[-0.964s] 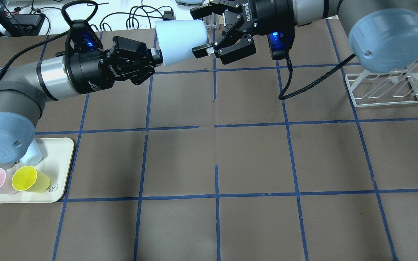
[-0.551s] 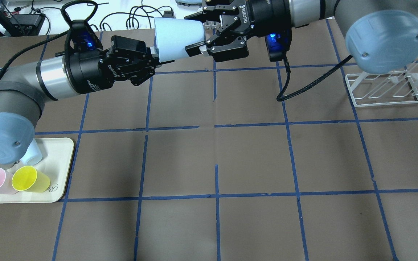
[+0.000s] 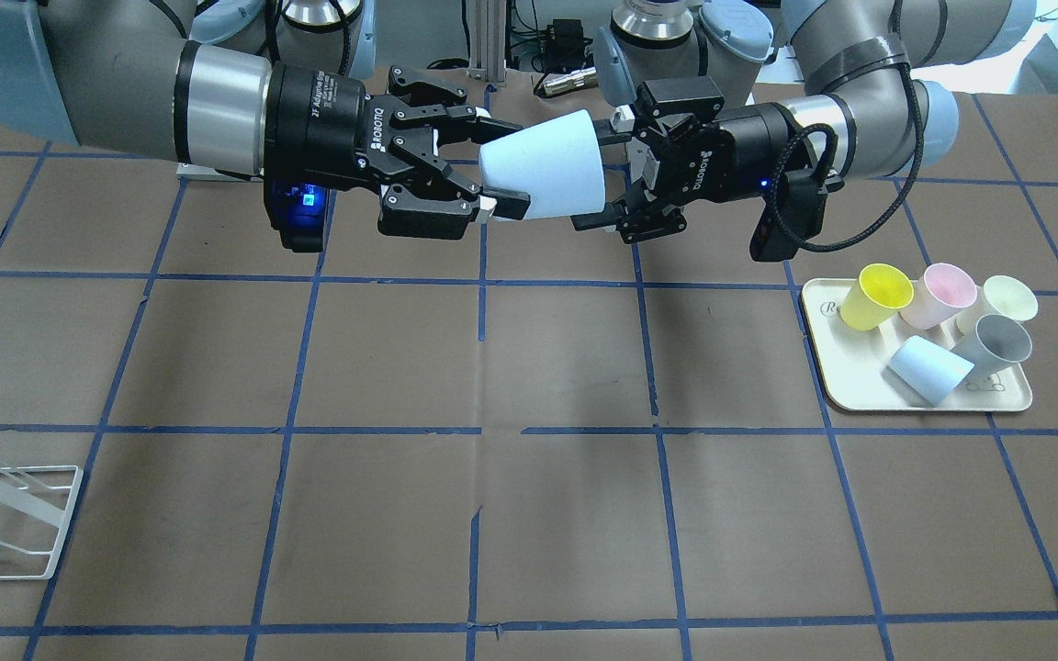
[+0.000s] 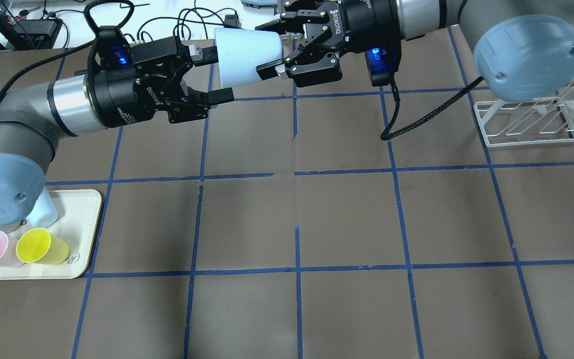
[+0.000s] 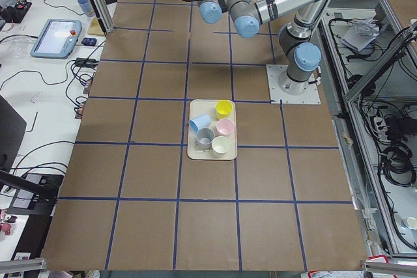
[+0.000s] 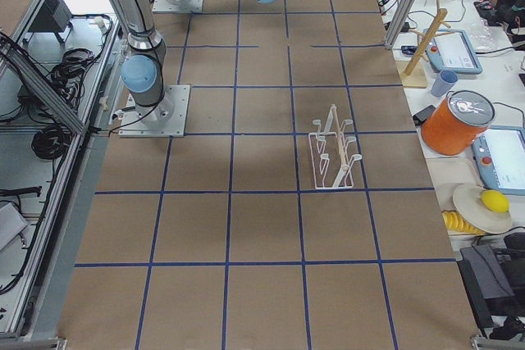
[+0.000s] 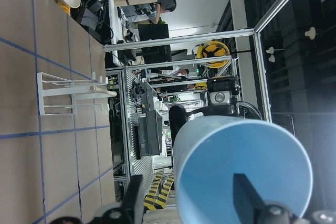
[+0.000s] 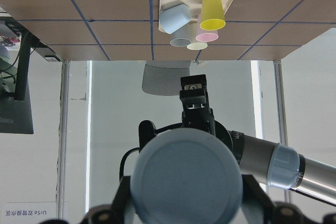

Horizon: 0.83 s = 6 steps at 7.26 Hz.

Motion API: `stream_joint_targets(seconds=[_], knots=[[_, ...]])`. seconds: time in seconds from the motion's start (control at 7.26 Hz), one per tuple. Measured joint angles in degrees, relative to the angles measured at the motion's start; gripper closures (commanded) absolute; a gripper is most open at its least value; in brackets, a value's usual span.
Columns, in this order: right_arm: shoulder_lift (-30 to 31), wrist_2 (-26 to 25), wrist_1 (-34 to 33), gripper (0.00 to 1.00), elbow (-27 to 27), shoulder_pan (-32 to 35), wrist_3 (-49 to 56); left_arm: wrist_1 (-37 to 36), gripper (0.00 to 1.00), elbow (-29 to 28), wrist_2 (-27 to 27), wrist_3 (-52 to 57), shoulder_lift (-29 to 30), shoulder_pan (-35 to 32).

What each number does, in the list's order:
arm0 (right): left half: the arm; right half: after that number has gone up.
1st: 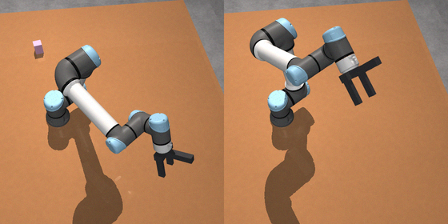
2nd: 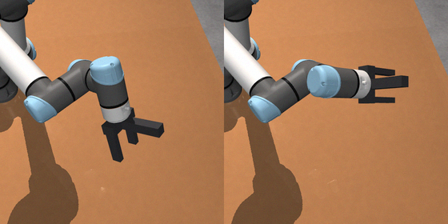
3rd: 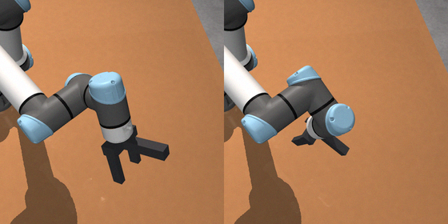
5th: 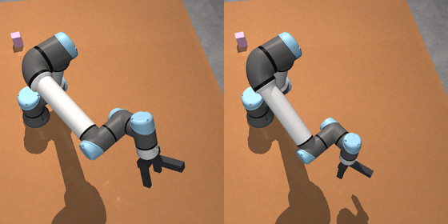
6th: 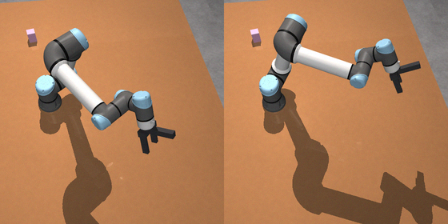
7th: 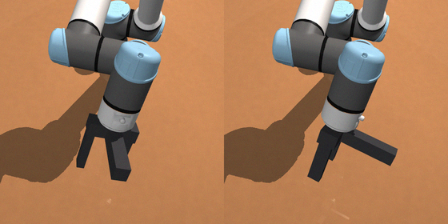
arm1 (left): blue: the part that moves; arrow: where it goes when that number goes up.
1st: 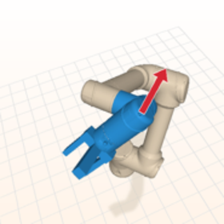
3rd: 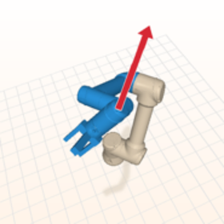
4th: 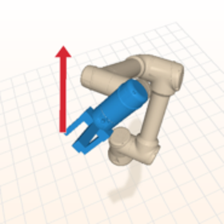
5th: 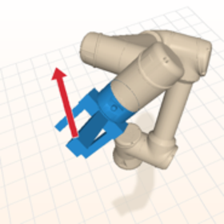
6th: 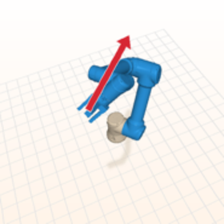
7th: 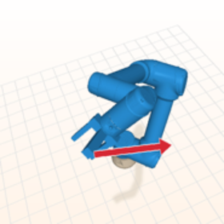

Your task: Transfer IKEA cup to right arm and place on rack

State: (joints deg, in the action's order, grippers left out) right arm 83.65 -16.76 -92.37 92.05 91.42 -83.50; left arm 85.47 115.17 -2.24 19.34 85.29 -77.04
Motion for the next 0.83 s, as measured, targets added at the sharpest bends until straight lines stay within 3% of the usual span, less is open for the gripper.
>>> stream_joint_targets(seconds=[0.55, 0.83], knots=[[-0.09, -1.33, 0.05, 1.00, 0.15, -0.76, -0.08, -0.15, 0.00, -0.47, -3.23, -5.15, -1.13, 1.34], [-0.08, -4.00, 0.24, 1.00, 0.15, -1.67, -0.04, -0.09, 0.00, -1.20, -3.43, -8.89, -1.31, 5.23]])
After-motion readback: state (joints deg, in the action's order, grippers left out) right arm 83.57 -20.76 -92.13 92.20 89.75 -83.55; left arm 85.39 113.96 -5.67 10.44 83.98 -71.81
